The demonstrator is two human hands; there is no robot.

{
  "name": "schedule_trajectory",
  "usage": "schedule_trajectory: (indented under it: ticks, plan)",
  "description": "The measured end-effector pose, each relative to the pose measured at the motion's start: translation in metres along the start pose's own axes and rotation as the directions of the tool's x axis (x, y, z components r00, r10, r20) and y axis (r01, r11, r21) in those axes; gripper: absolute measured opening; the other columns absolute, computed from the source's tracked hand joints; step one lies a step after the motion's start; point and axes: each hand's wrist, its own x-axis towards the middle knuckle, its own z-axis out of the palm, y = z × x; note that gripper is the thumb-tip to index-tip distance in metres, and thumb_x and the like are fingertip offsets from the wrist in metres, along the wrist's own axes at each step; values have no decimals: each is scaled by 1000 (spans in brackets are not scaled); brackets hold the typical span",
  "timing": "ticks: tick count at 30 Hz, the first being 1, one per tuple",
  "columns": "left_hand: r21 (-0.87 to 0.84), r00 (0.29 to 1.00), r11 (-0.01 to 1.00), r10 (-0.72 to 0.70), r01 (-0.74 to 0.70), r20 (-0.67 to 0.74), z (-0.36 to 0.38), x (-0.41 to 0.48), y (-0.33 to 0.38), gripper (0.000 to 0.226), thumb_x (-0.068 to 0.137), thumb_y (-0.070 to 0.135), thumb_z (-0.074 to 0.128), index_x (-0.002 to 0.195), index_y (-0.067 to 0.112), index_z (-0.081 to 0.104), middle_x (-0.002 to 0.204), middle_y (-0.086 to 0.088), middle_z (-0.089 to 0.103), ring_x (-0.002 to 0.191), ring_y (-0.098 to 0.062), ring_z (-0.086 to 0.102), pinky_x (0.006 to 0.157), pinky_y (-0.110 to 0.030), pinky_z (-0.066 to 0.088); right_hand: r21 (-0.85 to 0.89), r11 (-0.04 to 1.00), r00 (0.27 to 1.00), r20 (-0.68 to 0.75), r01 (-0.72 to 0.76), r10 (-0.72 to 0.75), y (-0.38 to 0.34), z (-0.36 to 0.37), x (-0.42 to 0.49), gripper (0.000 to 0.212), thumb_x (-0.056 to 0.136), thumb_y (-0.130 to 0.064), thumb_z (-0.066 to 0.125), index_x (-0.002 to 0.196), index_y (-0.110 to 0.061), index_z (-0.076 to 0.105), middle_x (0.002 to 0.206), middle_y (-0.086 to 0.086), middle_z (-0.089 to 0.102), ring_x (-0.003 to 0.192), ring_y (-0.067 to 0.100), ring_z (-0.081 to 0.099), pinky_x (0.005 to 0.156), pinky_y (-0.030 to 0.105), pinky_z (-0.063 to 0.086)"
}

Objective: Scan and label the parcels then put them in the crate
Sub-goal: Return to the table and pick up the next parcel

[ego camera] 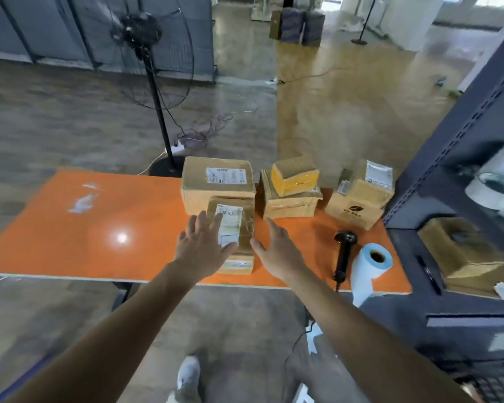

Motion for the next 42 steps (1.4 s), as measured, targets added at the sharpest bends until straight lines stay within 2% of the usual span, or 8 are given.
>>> schedule_trajectory:
  ticks: [6, 10, 16, 21, 30, 33, 38, 42]
  plan:
    - [-280, 973, 955, -36, 101, 227, 33, 62, -34, 93, 88, 60, 53, 154, 21, 1, 148, -20, 29, 136, -42, 31, 104, -52, 38, 109, 975, 980, 54, -194, 189, -23, 21, 39, 74, 99, -56, 40, 157, -24, 7, 156, 11, 30, 135, 32, 43, 105, 49, 41]
    - [-478, 938, 855, -27, 201, 345, 48, 88, -50, 87, 88, 50, 61, 150, 18, 11, 121, -16, 56, 101, -40, 62, 79, -43, 53, 192, 921, 937, 149, -340, 315, -25, 32, 57, 74, 100, -56, 36, 158, -21, 4, 159, 8, 29, 129, 30, 49, 96, 39, 45]
    - [-528, 944, 840, 61, 127, 324, 62, 98, -41, 65, 89, 39, 64, 140, 14, 33, 128, -8, 46, 117, -30, 49, 79, -33, 39, 222, 887, 914, 142, -405, 381, -12, 31, 61, 60, 100, -54, 38, 148, -20, 29, 134, 12, 57, 111, 32, 59, 83, 36, 46]
    - [-545, 917, 833, 142, 93, 374, 62, 100, -5, 71, 88, 39, 67, 143, 19, 27, 128, -11, 41, 111, -31, 54, 81, -35, 48, 217, 871, 898, 97, -440, 429, 19, 14, 55, 55, 98, -54, 42, 142, -22, 37, 115, 12, 61, 93, 30, 60, 65, 33, 42]
    - [-581, 908, 813, 226, 24, 353, 78, 106, 65, 84, 86, 35, 71, 150, 23, 18, 133, -9, 42, 80, -10, 52, 49, -12, 37, 200, 872, 893, 31, -446, 450, 75, -30, 46, 57, 102, -47, 43, 149, -19, 30, 133, 11, 55, 113, 30, 55, 78, 30, 38]
    - [-574, 919, 819, 211, 19, 332, 82, 107, 78, 87, 83, 30, 74, 150, 19, 19, 132, -6, 44, 93, -16, 53, 52, -14, 40, 199, 879, 899, 19, -433, 438, 89, -35, 45, 56, 101, -47, 44, 147, -17, 34, 130, 9, 58, 107, 27, 58, 80, 31, 42]
    - [-597, 928, 795, 139, 104, 346, 96, 110, 89, 71, 74, 28, 79, 131, 14, 40, 121, -4, 52, 110, -22, 55, 84, -35, 49, 174, 879, 894, 10, -443, 448, 114, -38, 41, 42, 101, -41, 43, 134, -16, 49, 121, 6, 62, 102, 24, 59, 81, 33, 45]
    - [-580, 925, 801, 96, 147, 367, 100, 114, 96, 67, 77, 37, 70, 132, 15, 40, 123, -6, 51, 98, -22, 59, 68, -32, 52, 159, 898, 908, -26, -409, 418, 127, -41, 41, 49, 100, -41, 43, 141, -14, 45, 124, 7, 60, 107, 24, 60, 91, 39, 49]
